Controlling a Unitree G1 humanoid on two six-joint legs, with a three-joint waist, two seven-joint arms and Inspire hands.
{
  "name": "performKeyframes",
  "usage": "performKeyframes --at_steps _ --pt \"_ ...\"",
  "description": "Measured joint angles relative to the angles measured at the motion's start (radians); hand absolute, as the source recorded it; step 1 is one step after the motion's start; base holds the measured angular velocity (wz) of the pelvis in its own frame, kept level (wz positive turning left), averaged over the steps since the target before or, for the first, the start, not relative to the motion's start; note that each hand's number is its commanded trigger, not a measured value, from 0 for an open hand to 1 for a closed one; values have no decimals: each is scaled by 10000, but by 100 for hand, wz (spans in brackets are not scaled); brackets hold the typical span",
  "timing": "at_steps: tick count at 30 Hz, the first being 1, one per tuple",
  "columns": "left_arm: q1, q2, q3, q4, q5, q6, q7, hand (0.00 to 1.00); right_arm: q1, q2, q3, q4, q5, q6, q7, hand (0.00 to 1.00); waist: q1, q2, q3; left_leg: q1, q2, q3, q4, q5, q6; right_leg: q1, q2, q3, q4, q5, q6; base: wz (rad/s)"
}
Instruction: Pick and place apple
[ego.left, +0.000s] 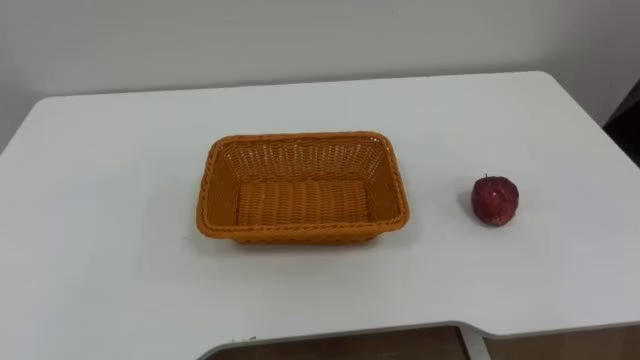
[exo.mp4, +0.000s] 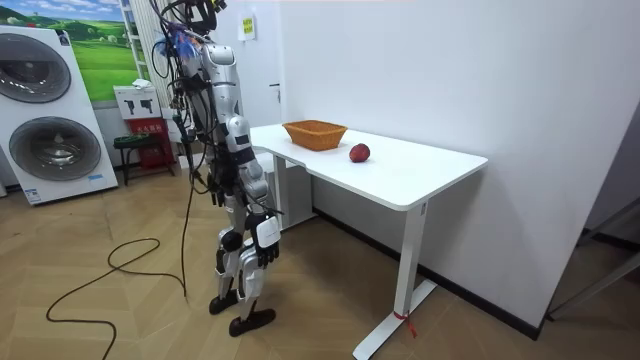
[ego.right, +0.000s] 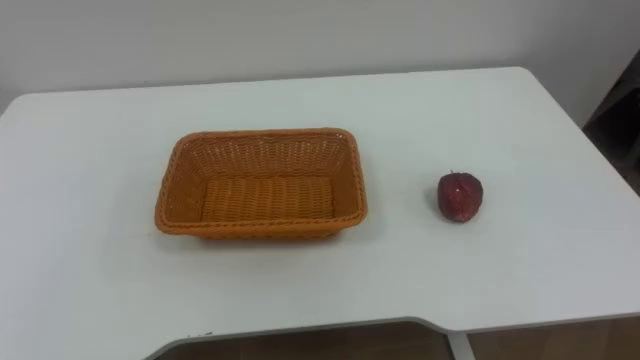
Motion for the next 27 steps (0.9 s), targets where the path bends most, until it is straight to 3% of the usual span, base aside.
performKeyframes --at_steps 13,16,19,22,24,25,27 --pt "-36 -1 4 0 -4 -5 129 0 -4 14 -9 29 342 2 -260 0 25 5 -1 29 -1 29 -6 0 0 0 11 56 6 1 1 0" --pt "31 -17 175 -9 -7 -21 287 0 67 15 -193 41 1499 10 -679 0 31 2 4 80 7 98 -52 0 0 3 16 76 21 0 1 -2" --pt "38 -15 423 -10 -11 -25 496 0 200 12 -575 84 2989 226 -1290 0 14 0 12 98 18 211 -83 0 0 -25 6 85 57 -14 -3 -6" --pt "109 -25 953 -138 37 -94 561 0 493 7 -1598 38 5219 235 -1888 0 -15 -4 36 80 10 282 -82 0 0 -118 -26 123 212 -67 -9 -9" --pt "345 -24 1449 -282 19 -334 714 0 451 -5 -3144 -460 7994 -11 -2550 0 -83 29 56 78 17 442 -85 0 0 -231 -6 306 340 -89 -20 -25" --pt "389 -28 1597 -362 9 -351 750 0 423 -11 -3499 -666 8623 -88 -2689 0 -111 29 55 70 22 485 -85 -1 0 -257 -2 324 347 -88 -19 -15" --pt "650 29 2047 -886 -32 -580 933 0 325 -20 -4733 -2075 10915 -324 -3273 0 -337 5 42 10 20 536 -93 -1 0 -369 -2 319 374 -68 -2 0"
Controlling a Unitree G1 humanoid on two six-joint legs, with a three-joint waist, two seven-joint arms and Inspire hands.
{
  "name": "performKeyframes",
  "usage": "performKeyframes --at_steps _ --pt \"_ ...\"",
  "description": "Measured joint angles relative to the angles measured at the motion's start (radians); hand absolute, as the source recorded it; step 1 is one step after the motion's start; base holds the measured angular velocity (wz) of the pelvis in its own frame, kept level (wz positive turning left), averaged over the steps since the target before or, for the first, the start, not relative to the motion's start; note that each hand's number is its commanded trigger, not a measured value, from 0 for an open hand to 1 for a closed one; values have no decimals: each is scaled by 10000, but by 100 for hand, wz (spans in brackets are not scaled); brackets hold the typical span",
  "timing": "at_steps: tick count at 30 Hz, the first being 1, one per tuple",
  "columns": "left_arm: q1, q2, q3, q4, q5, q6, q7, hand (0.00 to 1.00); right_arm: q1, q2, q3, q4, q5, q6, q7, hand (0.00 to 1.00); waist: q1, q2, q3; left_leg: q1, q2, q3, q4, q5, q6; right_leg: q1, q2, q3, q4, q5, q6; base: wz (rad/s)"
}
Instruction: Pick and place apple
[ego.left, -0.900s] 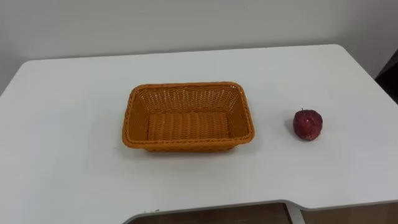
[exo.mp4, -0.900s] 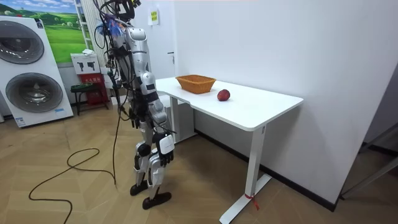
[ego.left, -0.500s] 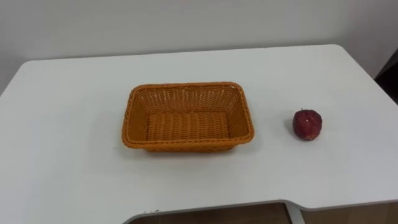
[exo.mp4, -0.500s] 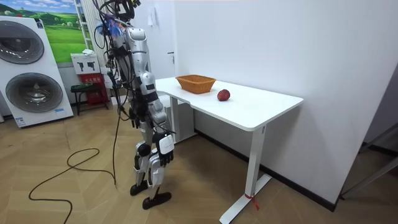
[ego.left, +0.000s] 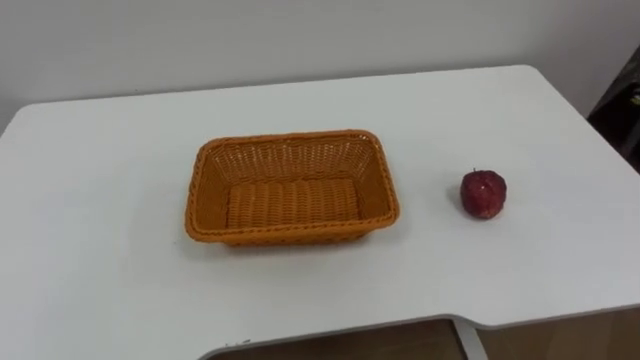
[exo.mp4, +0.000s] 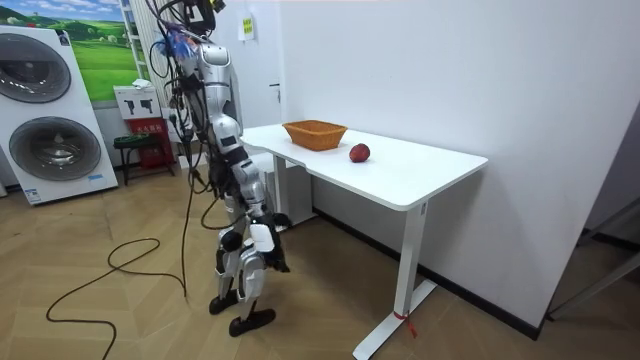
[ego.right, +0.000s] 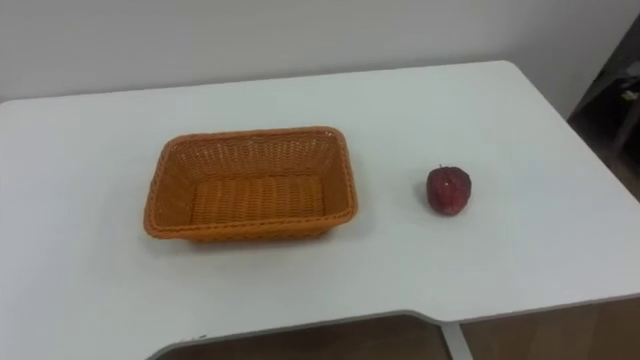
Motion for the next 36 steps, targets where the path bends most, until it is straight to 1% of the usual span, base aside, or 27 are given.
performKeyframes --at_steps 1,2,3,4,5,7,8,11,12,15,16,18,21,22,24,27,29,31,32,35,36 --pt "24 37 77 4 -52 -80 70 0 -114 -21 -264 -229 433 -149 -130 0 -48 6 -1 1 -2 3 7 0 0 -1 2 6 2 7 2 0" --pt "85 128 121 11 -208 -214 236 0 -311 -68 -596 -486 1127 -540 -371 0 -136 1 -18 -4 -5 14 33 0 0 18 2 12 -1 16 2 0" --pt "136 194 195 18 -278 -386 338 0 -523 -83 -872 -888 1616 -799 -659 0 -172 0 -22 -19 -30 25 30 0 0 28 2 12 -8 16 2 0" --pt "167 199 280 17 -283 -466 387 0 -552 -83 -986 -1142 1809 -887 -811 0 -191 -4 -25 -10 -58 26 30 0 0 24 1 13 -9 16 3 4" --pt "233 214 398 17 -276 -581 512 0 -588 -86 -1247 -1547 2261 -1079 -1124 0 -244 -18 -32 -13 -74 15 34 0 0 21 -1 -5 -18 15 3 4" --pt "305 221 430 15 -279 -589 708 0 -681 -102 -1516 -1926 2598 -1338 -1522 0 -241 -24 -36 -34 -73 23 31 0 0 -9 3 -3 -25 15 2 2" --pt "335 204 506 15 -276 -589 706 0 -696 -87 -1656 -2250 2809 -1479 -1902 0 -211 -67 -71 -39 -69 24 28 0 0 -23 8 6 -23 14 1 -4" --pt "378 203 497 9 -271 -593 713 0 -710 -85 -1689 -3074 2920 -1823 -2803 0 -217 -39 -82 -61 -72 5 42 0 0 -31 5 10 -38 13 -1 -1" --pt "372 202 497 9 -266 -604 717 0 -731 -85 -1689 -3262 2858 -1883 -3024 0 -210 -26 -83 -69 -74 4 46 0 0 -32 3 8 -42 12 -1 0" --pt "359 200 495 20 -266 -760 882 0 -726 -71 -1650 -5115 1836 -2228 -4472 0 -200 18 -71 -123 -85 13 60 0 0 -31 3 18 -39 12 0 0" --pt "361 202 495 24 -266 -779 882 0 -727 -72 -1650 -5440 1597 -2290 -4638 0 -210 23 -75 -149 -87 13 78 0 0 -37 0 13 -42 12 1 0" --pt "346 205 397 11 -276 -868 883 0 -791 -159 -1592 -6401 514 -2604 -5273 0 -209 -6 -85 -248 -90 1 108 0 0 -117 -11 -10 -18 11 3 5" --pt "363 176 207 -68 -281 -882 877 0 -792 -168 -1508 -7710 -585 -2721 -6083 0 -186 -5 -92 -426 -77 -3 100 2 2 -364 8 -12 26 21 2 2" --pt "382 176 175 -69 -277 -885 877 0 -793 -169 -1505 -7888 -903 -2743 -6238 0 -176 -4 -90 -435 -75 -8 95 2 2 -372 11 -12 21 25 1 0" --pt "439 179 76 -72 -256 -888 869 0 -798 -178 -1504 -8465 -1955 -2971 -6801 0 -114 9 -94 -445 -74 -11 94 2 2 -371 13 -16 -12 25 0 0" --pt "386 179 51 7 -258 -927 863 0 -778 -183 -1415 -8905 -3273 -3027 -7172 0 -30 33 -99 -455 -73 -18 91 2 2 -380 10 -63 -38 27 -1 0" --pt "381 200 -211 41 -259 -930 851 0 -775 -213 -1087 -9472 -4503 -3051 -7376 0 -16 69 -110 -454 -76 -49 81 3 2 -380 3 -102 -50 27 -1 0" --pt "362 223 -412 62 -257 -941 844 0 -775 -326 -706 -9786 -5222 -3073 -7355 0 12 67 -114 -421 -72 -48 58 3 2 -354 10 -98 -22 29 -4 0" --pt "290 223 -437 128 -264 -944 842 0 -776 -458 -409 -9883 -5594 -3075 -7283 0 72 49 -112 -398 -67 -43 29 3 2 -358 17 -81 20 31 -6 0" --pt "107 263 -582 283 -288 -938 841 0 -777 -503 310 -10085 -6284 -3065 -6783 0 180 -18 -110 -376 -30 -32 13 3 2 -344 25 -75 1 37 -15 0" --pt "40 272 -748 280 -290 -938 839 0 -777 -534 570 -10081 -6480 -3053 -6534 0 252 -4 -108 -373 19 -3 12 2 2 -347 24 -58 -36 43 -16 0"
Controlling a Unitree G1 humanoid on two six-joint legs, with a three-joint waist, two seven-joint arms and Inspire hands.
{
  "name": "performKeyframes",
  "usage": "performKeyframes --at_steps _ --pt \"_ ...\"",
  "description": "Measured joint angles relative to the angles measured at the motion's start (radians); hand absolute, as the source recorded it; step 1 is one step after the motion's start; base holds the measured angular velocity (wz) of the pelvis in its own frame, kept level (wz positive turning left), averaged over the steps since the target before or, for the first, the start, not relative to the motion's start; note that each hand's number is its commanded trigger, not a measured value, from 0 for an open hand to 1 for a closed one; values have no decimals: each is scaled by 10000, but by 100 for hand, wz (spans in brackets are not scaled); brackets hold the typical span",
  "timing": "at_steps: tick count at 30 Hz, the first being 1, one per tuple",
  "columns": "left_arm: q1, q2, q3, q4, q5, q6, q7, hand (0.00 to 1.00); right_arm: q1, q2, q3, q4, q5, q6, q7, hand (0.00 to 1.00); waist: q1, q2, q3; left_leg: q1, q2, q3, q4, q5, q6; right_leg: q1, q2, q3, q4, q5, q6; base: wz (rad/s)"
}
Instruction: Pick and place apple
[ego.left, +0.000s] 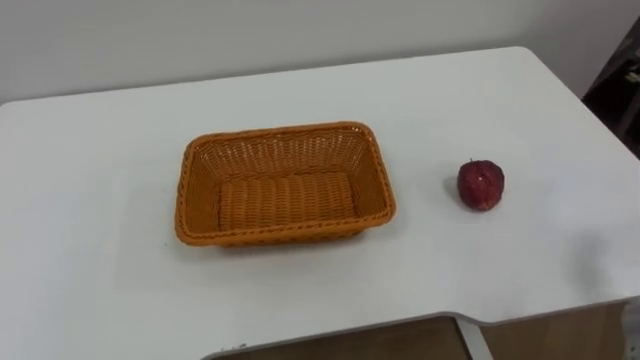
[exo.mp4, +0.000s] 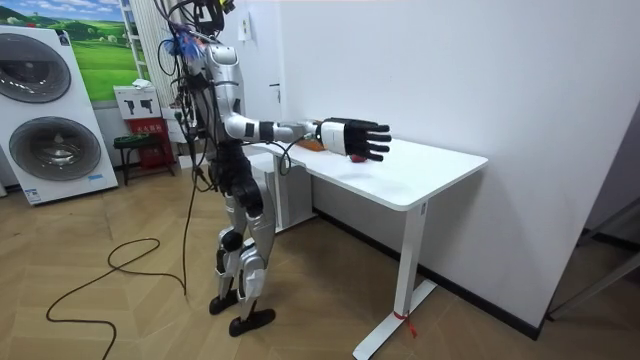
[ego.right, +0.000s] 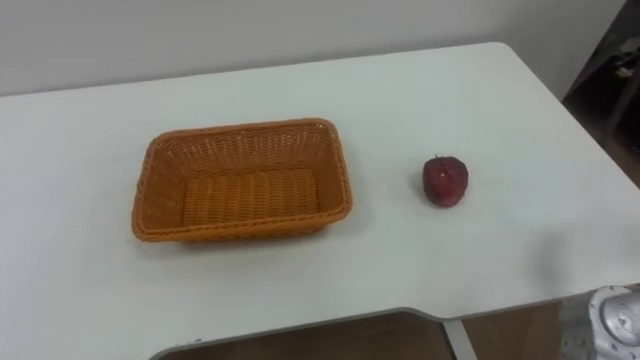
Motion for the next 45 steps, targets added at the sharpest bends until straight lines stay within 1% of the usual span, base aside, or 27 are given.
performKeyframes --at_steps 1,2,4,5,8,11,12,14,15,17,21,26,28,34,36,39,41,44,45 --pt "-35 0 -70 0 -1 0 -1 0 0 -2 91 2 -80 18 125 0 21 -29 16 0 -2 4 -2 0 0 -3 -3 22 -8 0 0 0" --pt "-61 0 -149 -26 19 -4 -10 0 1 -9 291 5 -228 73 411 0 65 -35 12 3 -2 19 -1 0 0 1 -5 35 -16 0 1 0" --pt "-40 0 -151 -114 116 4 -69 0 1 -14 498 54 -362 94 899 0 106 -33 12 2 -1 22 2 0 0 3 -4 35 -25 0 1 0" --pt "-1 0 -134 -218 155 3 -173 0 15 -31 644 108 -485 95 1199 0 150 -21 25 -5 -1 13 2 0 0 0 -3 34 -30 0 1 0" --pt "-15 36 -111 -382 204 4 -365 0 38 -97 1027 680 -536 105 2045 0 224 -39 23 -12 7 -7 7 0 0 -3 0 35 -29 0 0 0" --pt "-74 64 -112 -519 213 -17 -489 0 76 -105 1304 1067 -535 328 2891 0 354 -71 45 -28 3 -6 1 0 0 -26 0 50 -24 0 0 0" --pt "-80 90 -111 -517 217 -17 -503 0 76 -110 1455 1211 -536 338 3180 0 360 -73 31 -24 2 -8 -2 0 -1 -10 -1 45 -28 0 1 0" --pt "-83 125 -111 -513 218 -17 -595 0 76 -115 1583 1293 -536 376 3611 0 375 -87 32 -9 3 -20 -22 0 -1 28 1 33 -22 1 2 0" --pt "-76 144 -112 -509 218 -17 -599 0 71 -123 1662 1348 -536 377 3853 0 379 -111 47 22 4 -26 -25 0 0 81 1 24 -33 2 2 3" --pt "-61 180 -112 -507 218 -17 -599 0 37 -153 1789 1552 -546 380 4178 0 367 -172 44 40 7 -66 -24 0 -1 179 1 -10 -41 2 1 6" --pt "-22 187 -122 -505 247 -16 -592 0 32 -157 1830 1659 -552 465 4853 0 380 -229 87 34 14 -100 -34 -1 -1 225 -8 -123 -86 16 5 7" --pt "-6 187 -121 -503 246 -15 -578 0 -21 -232 1841 1915 -643 525 5474 0 379 -173 117 49 15 -197 -30 -1 -1 350 -11 -226 -250 79 14 8" --pt "-8 187 -122 -503 247 -15 -577 0 -28 -240 1845 1947 -646 540 5570 0 391 -156 119 39 14 -219 -29 -1 -1 343 -11 -247 -251 82 12 2" --pt "-26 187 -119 -503 338 -15 -578 0 -170 -319 1870 1946 -815 539 5782 0 537 -116 96 23 20 -227 -14 0 -1 318 -7 -258 -217 88 0 0" --pt "-26 187 -119 -503 345 -15 -579 0 -277 -321 1870 1946 -1008 539 5861 0 570 -128 88 17 21 -228 -3 0 -1 322 -8 -269 -216 90 -2 0" --pt "-21 187 -118 -504 354 -13 -586 0 -379 -327 1871 1946 -1058 539 5953 0 606 -175 55 18 20 -254 0 0 -1 328 -13 -321 -245 90 -2 6" --pt "-5 187 -117 -505 432 -3 -588 0 -413 -346 1871 1977 -1040 540 6041 0 619 -212 23 20 25 -287 -1 0 -1 381 -12 -450 -334 119 -4 10" --pt "-1 187 -117 -507 434 8 -591 0 -493 -417 1893 2045 -1031 540 6306 0 618 -216 23 23 32 -329 -6 0 -2 495 -10 -491 -367 132 -6 4" --pt "-3 187 -118 -520 436 7 -590 0 -616 -511 1985 2246 -1038 539 6396 0 610 -224 24 21 32 -343 -5 0 -2 504 -11 -515 -368 132 -6 0"
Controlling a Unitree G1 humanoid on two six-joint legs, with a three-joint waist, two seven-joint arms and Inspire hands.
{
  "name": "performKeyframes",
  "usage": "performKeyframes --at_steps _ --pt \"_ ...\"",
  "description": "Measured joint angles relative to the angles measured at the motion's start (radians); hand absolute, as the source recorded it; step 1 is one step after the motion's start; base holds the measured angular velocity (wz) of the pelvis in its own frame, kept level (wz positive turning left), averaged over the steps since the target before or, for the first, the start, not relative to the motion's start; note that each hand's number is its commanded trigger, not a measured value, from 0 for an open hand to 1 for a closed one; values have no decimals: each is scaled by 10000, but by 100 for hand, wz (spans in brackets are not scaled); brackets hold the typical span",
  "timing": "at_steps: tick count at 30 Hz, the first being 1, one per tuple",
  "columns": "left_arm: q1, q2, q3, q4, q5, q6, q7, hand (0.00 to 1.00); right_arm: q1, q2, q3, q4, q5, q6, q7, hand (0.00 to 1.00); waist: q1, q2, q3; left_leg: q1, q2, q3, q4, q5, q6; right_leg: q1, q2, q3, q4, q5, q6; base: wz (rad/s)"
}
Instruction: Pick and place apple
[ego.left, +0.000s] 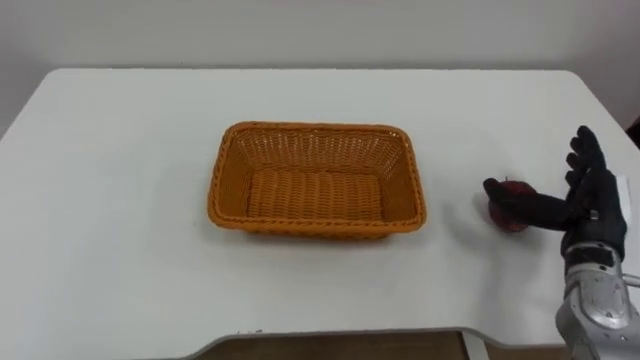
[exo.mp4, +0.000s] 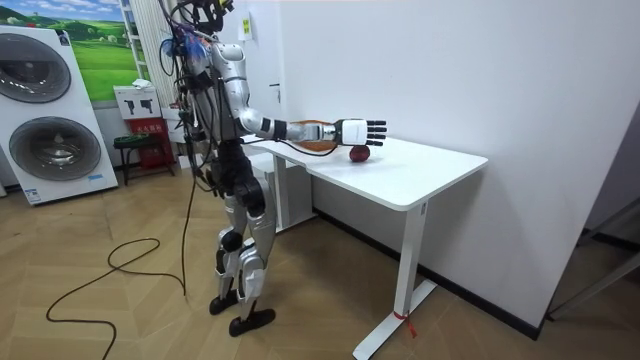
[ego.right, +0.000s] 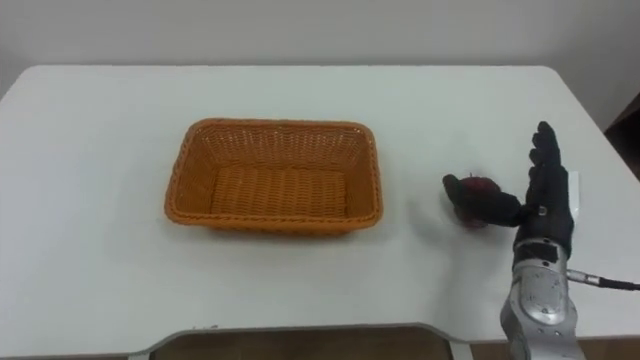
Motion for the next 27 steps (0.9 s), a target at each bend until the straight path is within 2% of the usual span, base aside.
performKeyframes --at_steps 3,8,11,14,22,23,24,25,26,27 --pt "-15 4 0 -8 -1 -12 1 0 -185 -249 171 642 -2 11 256 0 -2 -68 8 0 -1 -61 0 0 0 19 -8 -81 -6 0 0 6" --pt "13 15 -1 41 -12 -10 0 0 -254 -307 226 1328 14 26 557 0 16 -144 3 3 -5 -174 5 0 0 21 -15 -109 -3 0 0 5" --pt "-10 19 -1 41 -14 -9 -46 0 -258 -450 241 1412 64 207 703 0 47 -129 15 -14 -7 -216 11 0 0 15 -28 -224 -1 0 0 5" --pt "-2 20 3 40 -7 -9 -159 0 -544 -657 240 1962 63 210 888 0 66 -119 20 -4 -5 -218 35 1 0 18 -29 -232 1 0 -1 0" --pt "49 96 -1 40 -6 -10 -490 0 -1049 -871 237 3109 59 206 988 0 61 -109 29 -6 -11 -218 82 1 0 26 -37 -237 3 2 -4 0" --pt "38 122 -2 40 -6 -10 -526 0 -1110 -909 237 3234 63 205 990 29 59 -119 29 -5 -10 -222 82 1 0 27 -37 -241 2 2 -4 0" --pt "36 147 -2 40 -5 -10 -563 0 -1171 -931 237 3338 63 205 990 49 59 -125 35 -4 -10 -222 82 1 0 28 -37 -240 1 2 -4 0" --pt "35 154 -2 40 -5 -10 -570 0 -1190 -932 237 3343 63 205 991 78 59 -125 36 -4 -10 -222 82 1 0 32 -37 -240 1 2 -4 0" --pt "33 164 -2 40 -5 -11 -587 0 -1230 -932 237 3350 63 205 1013 100 59 -122 38 -5 -10 -222 82 1 0 74 -37 -241 2 2 -4 0" --pt "19 185 -2 40 -5 -12 -641 0 -1240 -932 237 3360 63 205 1025 100 54 -124 41 3 -10 -223 82 1 0 84 -37 -242 -1 2 -4 0"
